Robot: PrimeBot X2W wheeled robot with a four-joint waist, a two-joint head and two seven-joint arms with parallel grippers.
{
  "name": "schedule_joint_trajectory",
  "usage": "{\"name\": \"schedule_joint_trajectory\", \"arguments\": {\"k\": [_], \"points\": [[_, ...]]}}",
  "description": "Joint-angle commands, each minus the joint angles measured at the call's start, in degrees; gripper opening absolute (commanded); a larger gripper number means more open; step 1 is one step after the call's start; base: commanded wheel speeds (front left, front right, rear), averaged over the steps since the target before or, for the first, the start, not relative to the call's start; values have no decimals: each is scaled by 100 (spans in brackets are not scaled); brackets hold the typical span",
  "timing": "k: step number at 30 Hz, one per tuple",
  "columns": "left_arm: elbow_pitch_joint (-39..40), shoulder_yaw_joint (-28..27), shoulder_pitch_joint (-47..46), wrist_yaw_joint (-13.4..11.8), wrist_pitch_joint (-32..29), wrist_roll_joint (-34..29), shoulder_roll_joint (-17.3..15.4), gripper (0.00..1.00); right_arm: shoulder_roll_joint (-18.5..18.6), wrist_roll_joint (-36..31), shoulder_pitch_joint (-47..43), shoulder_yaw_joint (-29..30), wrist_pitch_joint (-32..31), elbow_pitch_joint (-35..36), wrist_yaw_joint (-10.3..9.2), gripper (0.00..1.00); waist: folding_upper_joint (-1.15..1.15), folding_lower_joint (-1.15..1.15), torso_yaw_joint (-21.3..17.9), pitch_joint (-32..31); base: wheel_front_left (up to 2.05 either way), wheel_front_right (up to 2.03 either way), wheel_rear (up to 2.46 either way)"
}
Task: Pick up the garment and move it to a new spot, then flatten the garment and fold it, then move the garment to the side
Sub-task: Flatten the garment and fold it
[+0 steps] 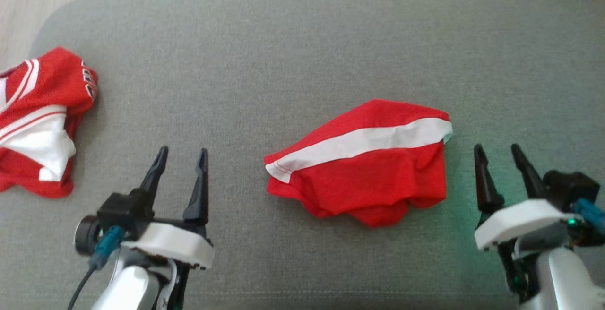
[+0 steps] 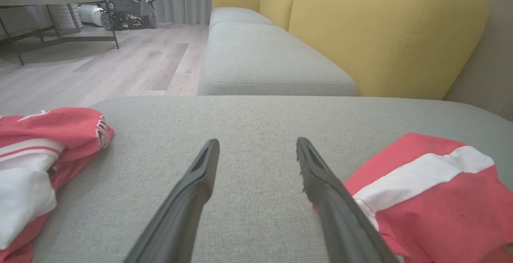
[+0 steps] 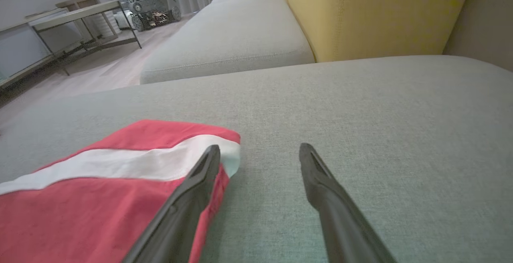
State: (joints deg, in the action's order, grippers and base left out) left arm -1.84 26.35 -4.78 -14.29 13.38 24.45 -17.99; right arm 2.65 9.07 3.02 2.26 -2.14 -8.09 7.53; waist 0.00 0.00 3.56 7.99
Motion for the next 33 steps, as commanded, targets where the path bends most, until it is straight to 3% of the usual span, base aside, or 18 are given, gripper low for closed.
{"name": "schedule_joint_trajectory", "arguments": {"k": [1, 14, 15, 16, 17, 18, 28, 33], "points": [[194, -180, -402, 33, 43, 15, -91, 100, 23, 30, 472, -33, 110, -5, -4, 100, 0, 0, 68, 128, 0, 0, 0], [-6, -65, -784, 198, 110, -34, 99, 100, 77, 561, 1470, -428, -193, -1602, -4, 100, 0, 0, 322, 467, 0, 0, 0], [-19, -68, -792, 204, 114, -33, 108, 100, 83, 617, 1501, -452, -210, -1673, -4, 96, 0, 0, 330, 472, 0, 0, 0], [-30, -72, -797, 208, 118, -32, 116, 100, 101, 658, 1532, -487, -179, -1707, -4, 40, 0, 0, 335, 479, 0, 0, 0], [-40, -80, -799, 211, 122, -32, 121, 100, 113, 709, 1556, -514, -130, -1727, -4, 7, 0, 0, 335, 482, 0, 0, 0], [-50, -90, -796, 212, 126, -32, 123, 100, 131, 749, 1571, -539, -103, -1754, -4, 0, 0, 0, 329, 480, 0, 0, 0], [-77, -139, -752, 224, 147, -51, 136, 100, 353, 782, 1526, -216, 260, -1552, -4, 0, 0, 0, 268, 436, 0, 0, 0], [-87, -155, -744, 243, 153, -55, 165, 100, 574, 247, 1483, 193, 316, -1113, -4, 0, 0, 0, 258, 429, 0, 0, 0]]}}
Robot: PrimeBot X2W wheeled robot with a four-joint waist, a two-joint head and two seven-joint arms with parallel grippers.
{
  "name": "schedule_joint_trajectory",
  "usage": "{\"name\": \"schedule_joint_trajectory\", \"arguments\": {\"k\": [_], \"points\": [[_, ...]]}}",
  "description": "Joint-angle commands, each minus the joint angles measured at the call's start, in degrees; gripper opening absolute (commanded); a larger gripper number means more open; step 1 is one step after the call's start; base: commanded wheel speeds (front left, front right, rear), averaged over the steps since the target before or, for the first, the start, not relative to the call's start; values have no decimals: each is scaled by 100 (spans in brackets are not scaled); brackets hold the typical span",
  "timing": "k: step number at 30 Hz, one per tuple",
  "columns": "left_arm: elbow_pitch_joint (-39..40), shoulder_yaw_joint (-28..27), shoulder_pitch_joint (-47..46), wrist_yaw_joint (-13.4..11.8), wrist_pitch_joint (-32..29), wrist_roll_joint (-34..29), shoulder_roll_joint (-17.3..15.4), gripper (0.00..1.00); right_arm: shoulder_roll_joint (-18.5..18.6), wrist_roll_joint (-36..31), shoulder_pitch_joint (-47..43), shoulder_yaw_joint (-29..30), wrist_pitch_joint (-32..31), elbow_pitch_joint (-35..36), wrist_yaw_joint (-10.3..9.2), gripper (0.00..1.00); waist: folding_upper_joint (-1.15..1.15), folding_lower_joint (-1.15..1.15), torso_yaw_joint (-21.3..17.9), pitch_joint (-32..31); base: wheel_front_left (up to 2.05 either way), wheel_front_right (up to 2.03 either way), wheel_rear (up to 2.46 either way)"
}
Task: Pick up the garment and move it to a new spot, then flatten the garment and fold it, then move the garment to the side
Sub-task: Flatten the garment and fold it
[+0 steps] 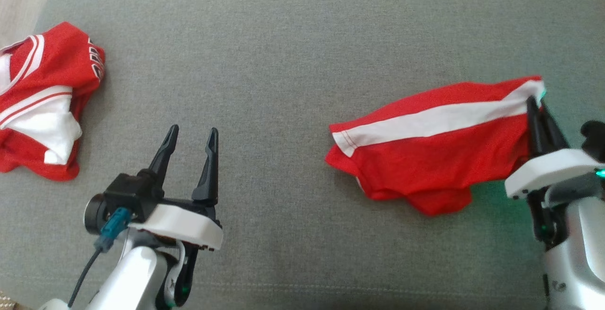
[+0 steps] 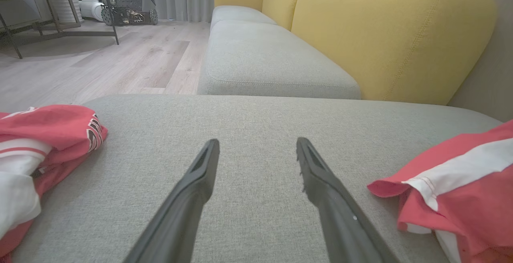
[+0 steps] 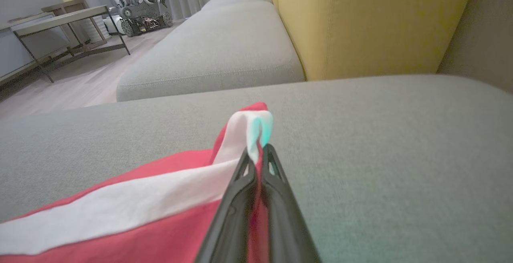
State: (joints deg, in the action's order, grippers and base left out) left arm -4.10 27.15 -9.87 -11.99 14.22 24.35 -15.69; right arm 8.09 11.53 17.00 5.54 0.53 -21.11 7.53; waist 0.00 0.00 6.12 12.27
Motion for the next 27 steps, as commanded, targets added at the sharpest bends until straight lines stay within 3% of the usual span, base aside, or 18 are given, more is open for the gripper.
{"name": "schedule_joint_trajectory", "arguments": {"k": [1, 7, 12, 18, 19, 20, 21, 27], "points": [[135, -241, -231, 17, 69, -45, -64, 100, 33, -136, 86, -188, 32, 309, -4, 0, 0, 0, -2, -1, 0, 0, 0], [119, -257, -226, 32, 73, -56, -51, 100, -2, -802, -80, -1003, -453, 718, -4, 0, 0, 0, 7, -1, 0, 0, 0], [108, -259, -239, 55, 74, -63, -41, 100, -71, -773, -286, -1579, -729, 681, -4, 0, 0, 0, 35, 15, 0, 0, 0], [99, -274, -243, 67, 75, -67, -37, 100, -217, -538, -549, -1765, -811, 452, -4, 0, 0, 0, 44, 27, 0, 0, 0], [98, -277, -237, 67, 75, -68, -38, 100, -242, -509, -579, -1782, -785, 428, -4, 33, 0, 0, 36, 22, 0, 0, 0], [96, -277, -229, 62, 76, -71, -36, 100, -268, -481, -603, -1786, -742, 422, -4, 96, 0, 0, 26, 12, 0, 0, 0], [94, -274, -221, 57, 76, -76, -34, 100, -293, -459, -624, -1785, -699, 426, -4, 100, 0, 0, 15, -2, 0, 0, 0], [84, -260, -181, 55, 76, -83, -56, 100, -379, -441, -706, -1677, -417, 696, -4, 100, 0, 0, -52, -116, 0, 0, 0]]}}
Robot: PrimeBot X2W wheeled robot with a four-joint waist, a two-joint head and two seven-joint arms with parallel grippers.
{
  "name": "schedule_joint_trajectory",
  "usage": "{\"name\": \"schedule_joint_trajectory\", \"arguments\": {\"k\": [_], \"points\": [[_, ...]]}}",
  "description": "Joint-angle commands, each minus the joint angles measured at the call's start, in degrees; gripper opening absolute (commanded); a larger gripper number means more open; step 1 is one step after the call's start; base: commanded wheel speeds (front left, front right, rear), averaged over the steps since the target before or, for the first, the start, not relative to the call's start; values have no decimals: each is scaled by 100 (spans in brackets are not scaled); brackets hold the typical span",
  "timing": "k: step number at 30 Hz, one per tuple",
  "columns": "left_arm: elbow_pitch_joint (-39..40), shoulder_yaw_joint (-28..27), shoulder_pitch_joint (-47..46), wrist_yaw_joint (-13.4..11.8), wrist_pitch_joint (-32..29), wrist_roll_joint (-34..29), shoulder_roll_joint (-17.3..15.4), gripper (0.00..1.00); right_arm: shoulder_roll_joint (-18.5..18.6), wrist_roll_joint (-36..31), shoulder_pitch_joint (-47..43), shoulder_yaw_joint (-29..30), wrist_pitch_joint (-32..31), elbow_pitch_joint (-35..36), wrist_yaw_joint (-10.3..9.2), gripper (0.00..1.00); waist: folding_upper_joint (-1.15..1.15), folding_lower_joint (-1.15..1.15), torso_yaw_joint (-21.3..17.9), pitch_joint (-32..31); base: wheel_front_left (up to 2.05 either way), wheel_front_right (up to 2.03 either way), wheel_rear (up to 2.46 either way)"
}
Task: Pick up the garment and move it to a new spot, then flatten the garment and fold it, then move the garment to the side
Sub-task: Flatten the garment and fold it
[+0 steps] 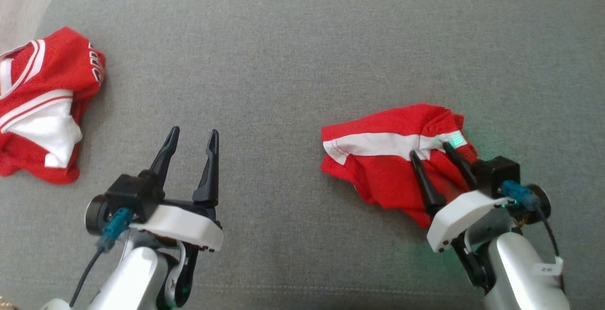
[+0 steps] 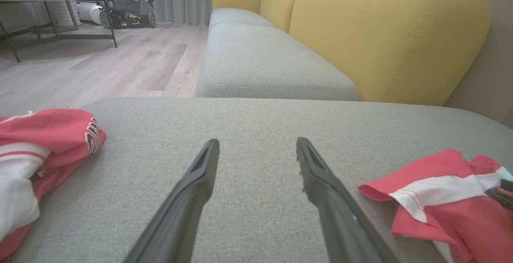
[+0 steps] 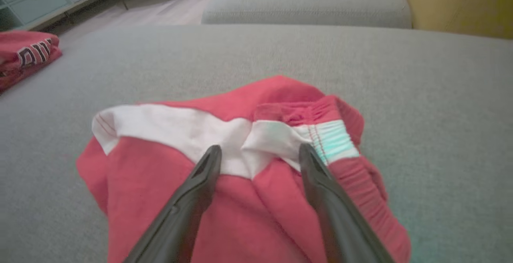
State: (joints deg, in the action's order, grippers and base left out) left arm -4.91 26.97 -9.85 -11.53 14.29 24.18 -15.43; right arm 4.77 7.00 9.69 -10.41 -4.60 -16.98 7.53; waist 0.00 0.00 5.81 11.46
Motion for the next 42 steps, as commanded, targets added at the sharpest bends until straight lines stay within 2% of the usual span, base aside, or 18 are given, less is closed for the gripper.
{"name": "schedule_joint_trajectory", "arguments": {"k": [1, 10, 18, 24, 42], "points": [[164, -240, -172, 6, 70, -64, -87, 100, -57, -2, 5, -64, 118, 358, -4, 100, 0, 0, -30, -54, 0, 0, 0], [171, -214, -71, -18, 70, -52, -124, 100, -120, 3, -213, 112, 182, 1024, -4, 100, 0, 0, -86, -201, 0, 0, 0], [259, -234, 107, -126, 66, -80, -224, 100, -172, 21, -422, 664, 291, 1604, -4, 100, 0, 0, -167, -440, 0, 0, 0], [385, -237, 294, -217, 11, -79, -306, 100, -184, 38, -615, 900, 216, 1796, -4, 100, 0, 0, -227, -623, 0, 0, 0], [648, -179, 597, -377, -166, -40, -423, 100, -189, 237, -1002, 940, 48, 2092, -4, 100, 0, 0, -280, -836, 0, 0, 0]]}}
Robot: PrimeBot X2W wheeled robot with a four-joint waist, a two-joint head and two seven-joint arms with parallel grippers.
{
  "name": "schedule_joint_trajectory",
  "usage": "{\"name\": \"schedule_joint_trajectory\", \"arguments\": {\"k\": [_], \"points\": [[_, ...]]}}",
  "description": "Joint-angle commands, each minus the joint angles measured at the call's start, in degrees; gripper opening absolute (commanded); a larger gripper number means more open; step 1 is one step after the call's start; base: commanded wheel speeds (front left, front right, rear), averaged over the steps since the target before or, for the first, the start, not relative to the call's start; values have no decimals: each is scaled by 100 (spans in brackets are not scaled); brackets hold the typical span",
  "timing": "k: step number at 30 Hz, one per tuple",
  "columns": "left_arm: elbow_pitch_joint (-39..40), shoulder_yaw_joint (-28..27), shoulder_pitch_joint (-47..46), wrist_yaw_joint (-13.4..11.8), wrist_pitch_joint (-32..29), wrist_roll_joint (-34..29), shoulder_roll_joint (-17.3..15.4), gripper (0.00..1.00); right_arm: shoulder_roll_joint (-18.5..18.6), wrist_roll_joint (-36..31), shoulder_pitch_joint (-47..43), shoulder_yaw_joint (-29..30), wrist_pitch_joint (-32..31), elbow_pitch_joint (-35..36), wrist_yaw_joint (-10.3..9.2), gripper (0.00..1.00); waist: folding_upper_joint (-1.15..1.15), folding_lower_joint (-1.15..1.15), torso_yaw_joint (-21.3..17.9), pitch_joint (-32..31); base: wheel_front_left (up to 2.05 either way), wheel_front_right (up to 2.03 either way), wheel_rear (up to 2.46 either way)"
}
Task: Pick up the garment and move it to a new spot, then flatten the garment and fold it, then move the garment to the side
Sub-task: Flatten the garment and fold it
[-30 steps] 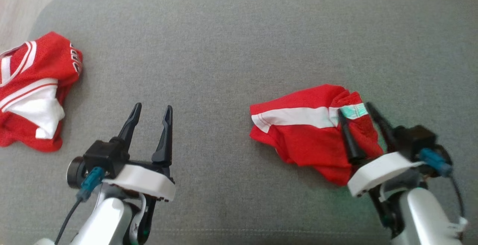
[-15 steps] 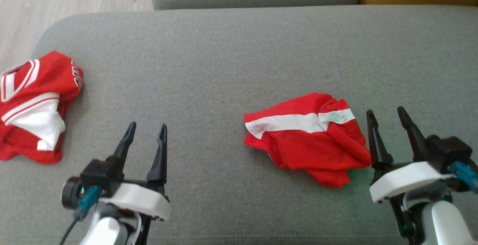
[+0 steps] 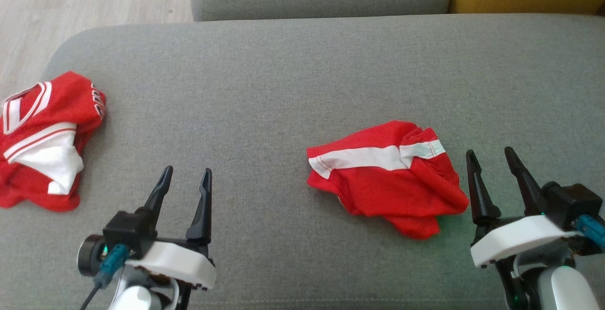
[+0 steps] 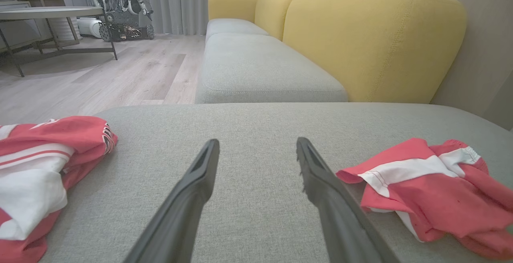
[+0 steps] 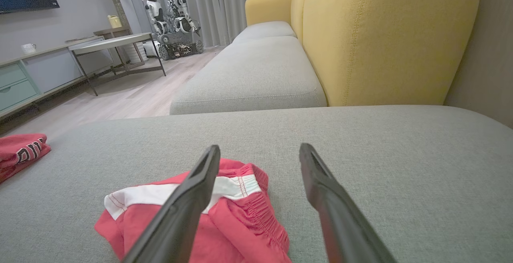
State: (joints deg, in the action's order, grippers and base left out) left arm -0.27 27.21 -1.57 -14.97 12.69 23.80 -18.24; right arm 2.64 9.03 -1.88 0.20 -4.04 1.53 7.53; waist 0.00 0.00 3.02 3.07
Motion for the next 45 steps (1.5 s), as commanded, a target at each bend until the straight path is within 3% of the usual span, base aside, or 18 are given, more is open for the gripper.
{"name": "schedule_joint_trajectory", "arguments": {"k": [1, 12, 17, 20, 24, 32, 45], "points": [[184, -202, -237, -32, -7, 0, -145, 100, 24, 39, 160, -122, -10, 240, -4, 100, 0, 0, -2, 6, 0, 0, 0], [196, -91, -418, 68, -63, 16, -126, 100, 24, 56, 220, -140, -21, 227, -4, 100, 0, 0, 0, 84, 0, 0, 0], [158, 180, -880, 418, -266, 121, 60, 100, 24, 29, 327, -163, -19, 258, -4, 100, 0, 0, -13, 269, 0, 0, 0], [-82, 519, -1327, 821, -537, 278, 337, 100, 24, -17, 423, -186, -1, 266, -4, 100, 0, 0, -86, 442, 0, 0, 0], [-500, 785, -1708, 1086, -847, 429, 647, 100, 24, -14, 528, -233, 34, 250, -4, 100, 0, 0, -212, 604, 0, 0, 0], [-1485, 881, -2067, 1340, -1309, 852, 994, 100, 24, 6, 678, -306, 131, 189, -4, 100, 0, 0, -431, 826, 0, 0, 0], [-2200, 902, -2416, 1616, -1259, 1052, 1134, 100, 24, 46, 790, -333, 207, 114, -4, 100, 0, 0, -552, 997, 0, 0, 0]]}}
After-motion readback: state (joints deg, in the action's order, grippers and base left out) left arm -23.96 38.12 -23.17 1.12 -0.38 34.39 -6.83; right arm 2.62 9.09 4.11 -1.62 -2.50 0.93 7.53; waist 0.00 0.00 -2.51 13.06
